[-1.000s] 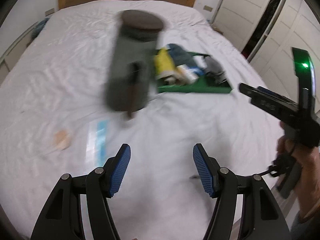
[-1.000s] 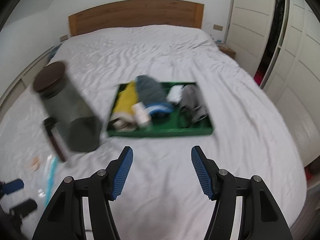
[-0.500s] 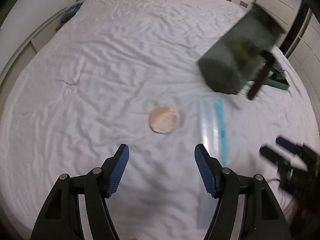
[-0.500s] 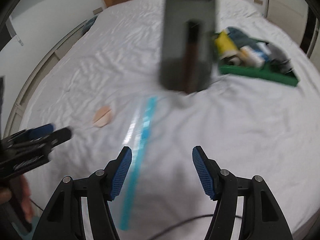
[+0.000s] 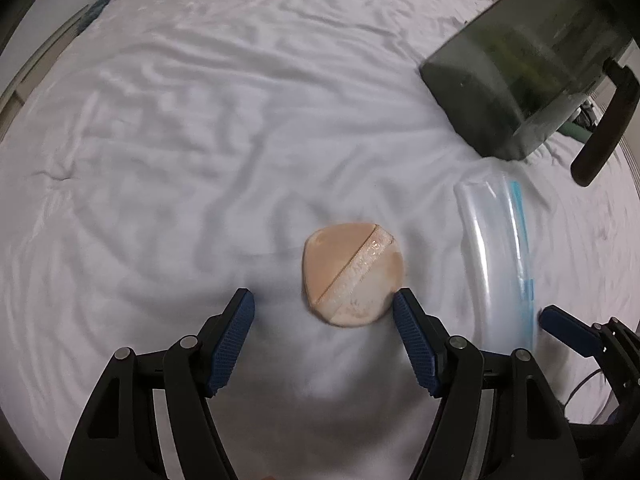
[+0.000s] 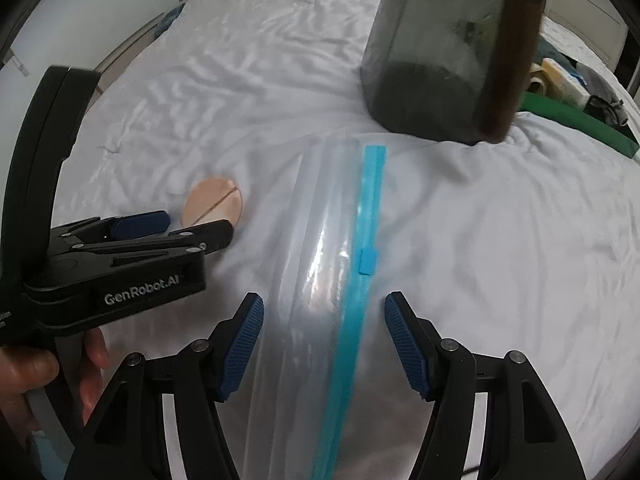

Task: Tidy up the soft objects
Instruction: 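Grasp the beige sponge with the left tool while the right tool grasps the zip bag, then carry the sponge with the left tool while the right tool carries the zip bag over the tray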

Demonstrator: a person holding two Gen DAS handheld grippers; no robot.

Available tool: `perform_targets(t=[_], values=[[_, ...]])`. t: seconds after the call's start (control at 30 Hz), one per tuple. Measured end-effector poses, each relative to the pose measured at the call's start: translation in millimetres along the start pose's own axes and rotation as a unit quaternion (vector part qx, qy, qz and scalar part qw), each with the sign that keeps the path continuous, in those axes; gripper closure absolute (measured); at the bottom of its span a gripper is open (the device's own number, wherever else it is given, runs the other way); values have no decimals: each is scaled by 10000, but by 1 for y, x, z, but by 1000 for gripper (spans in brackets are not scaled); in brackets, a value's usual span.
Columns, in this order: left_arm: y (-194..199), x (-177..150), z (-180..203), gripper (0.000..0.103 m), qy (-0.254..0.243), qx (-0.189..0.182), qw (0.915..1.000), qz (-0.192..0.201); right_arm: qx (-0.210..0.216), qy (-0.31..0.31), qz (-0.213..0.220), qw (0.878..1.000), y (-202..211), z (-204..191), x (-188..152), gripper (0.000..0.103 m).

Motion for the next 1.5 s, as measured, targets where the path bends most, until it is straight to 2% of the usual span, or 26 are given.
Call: perform_targets(t=[0.33, 0.5, 0.6, 0.63, 0.7, 0.77, 0.83, 0.93, 0.97, 1.13, 1.3, 1.5], values=[[-16, 17, 10, 37, -180, -202, 9996, -99, 2, 124, -167, 9998, -51, -5, 27, 41], [-19, 21, 13, 37, -167, -270, 9994, -136, 56, 156, -231, 9996, -58, -2, 31, 61], [-19, 23, 13, 37, -196, -212, 9995, -131, 131, 149, -278, 9994, -60, 0, 32, 65], [-20, 22, 15, 40, -179, -200, 9996, -118, 159, 144, -283, 9994, -58, 2, 31, 67], [-20, 22, 17, 47, -122, -188, 9997, -98, 215, 126, -272, 9993, -58, 4, 31, 79], [-18, 19, 21, 59, -105, -202, 9997, -75, 326, 56, -255, 9991, -58, 7, 31, 89], [-16, 18, 22, 60, -101, -193, 9998, -48, 400, 85, -226, 9989, -57, 9, 32, 93], [-11, 18, 21, 93, -65, -266, 9996, -55, 440, 178, -178, 9987, -54, 10, 31, 95], [-6, 18, 20, 96, -44, -270, 9996, -40, 451, 197, -157, 9987, -53, 10, 32, 95], [12, 19, 21, 97, -48, -230, 9997, 51, 619, 227, -73, 9978, -43, 12, 31, 96], [29, 6, 30, 97, -122, -173, 9997, 119, 817, 283, -12, 9963, -26, 18, 30, 96], [55, -8, 56, 97, -208, -251, 9994, 120, 884, 354, -19, 9955, 4, 36, 18, 96]])
Point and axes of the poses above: each gripper's, at about its wrist camera, not at the fingertips, and y roughly against the way its jaws point, z to its right, x to its top, the point moved 8 cm from there along -y, roughly the way its jaws point, and after that the axes turned 9 degrees about y, right-handed, at the moved point
